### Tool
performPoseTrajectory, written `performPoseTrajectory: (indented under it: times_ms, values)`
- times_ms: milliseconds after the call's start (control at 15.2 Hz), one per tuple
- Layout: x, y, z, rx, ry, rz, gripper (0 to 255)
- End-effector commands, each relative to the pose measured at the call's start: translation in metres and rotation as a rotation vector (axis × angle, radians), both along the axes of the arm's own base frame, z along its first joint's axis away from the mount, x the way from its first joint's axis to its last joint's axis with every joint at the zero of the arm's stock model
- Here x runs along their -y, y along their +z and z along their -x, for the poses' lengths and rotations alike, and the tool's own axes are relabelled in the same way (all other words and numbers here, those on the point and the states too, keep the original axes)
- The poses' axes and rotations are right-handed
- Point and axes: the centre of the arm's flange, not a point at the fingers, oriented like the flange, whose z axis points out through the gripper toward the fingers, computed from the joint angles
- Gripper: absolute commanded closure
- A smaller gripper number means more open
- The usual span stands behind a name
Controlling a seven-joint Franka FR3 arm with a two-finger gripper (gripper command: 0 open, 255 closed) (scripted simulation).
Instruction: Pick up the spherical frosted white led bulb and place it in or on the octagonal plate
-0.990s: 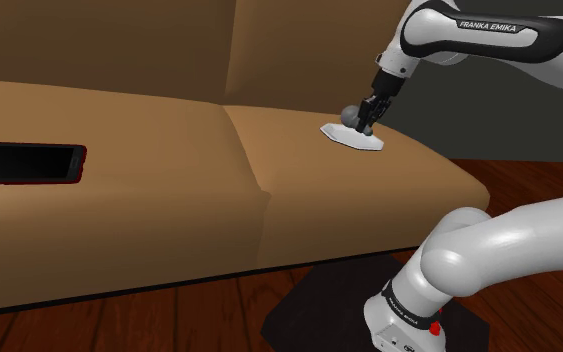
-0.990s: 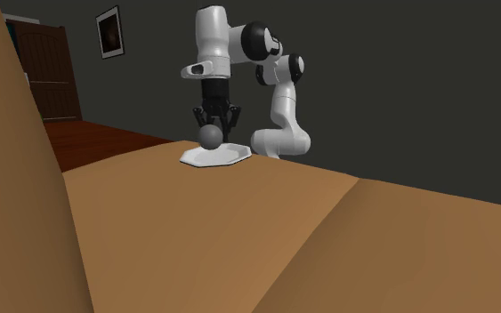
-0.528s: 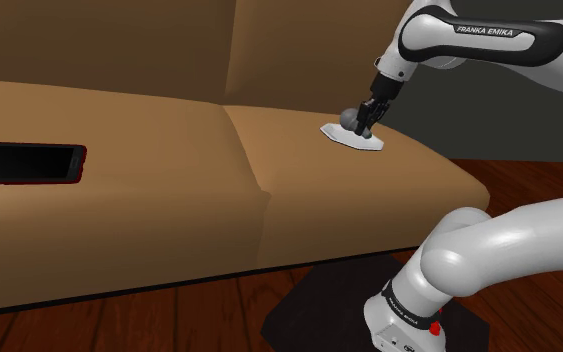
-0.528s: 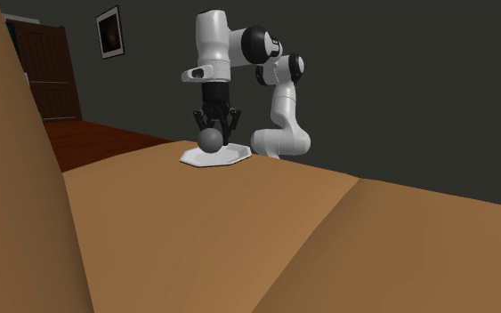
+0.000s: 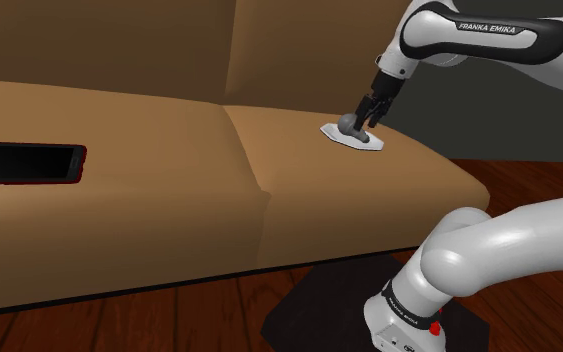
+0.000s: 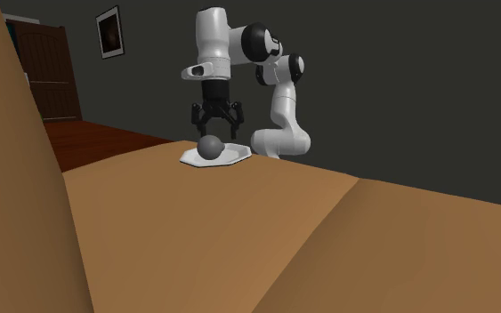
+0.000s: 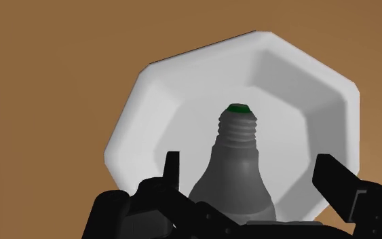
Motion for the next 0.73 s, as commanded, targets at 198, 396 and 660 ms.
performPoseTrajectory:
  times_ms: [198, 396, 660]
  values:
    - [0.002, 0.044, 0.003, 0.0, 0.0, 0.0, 0]
    - [0.002, 0.044, 0.003, 0.0, 0.0, 0.0, 0]
    - [0.002, 0.044, 0.003, 0.0, 0.0, 0.0, 0]
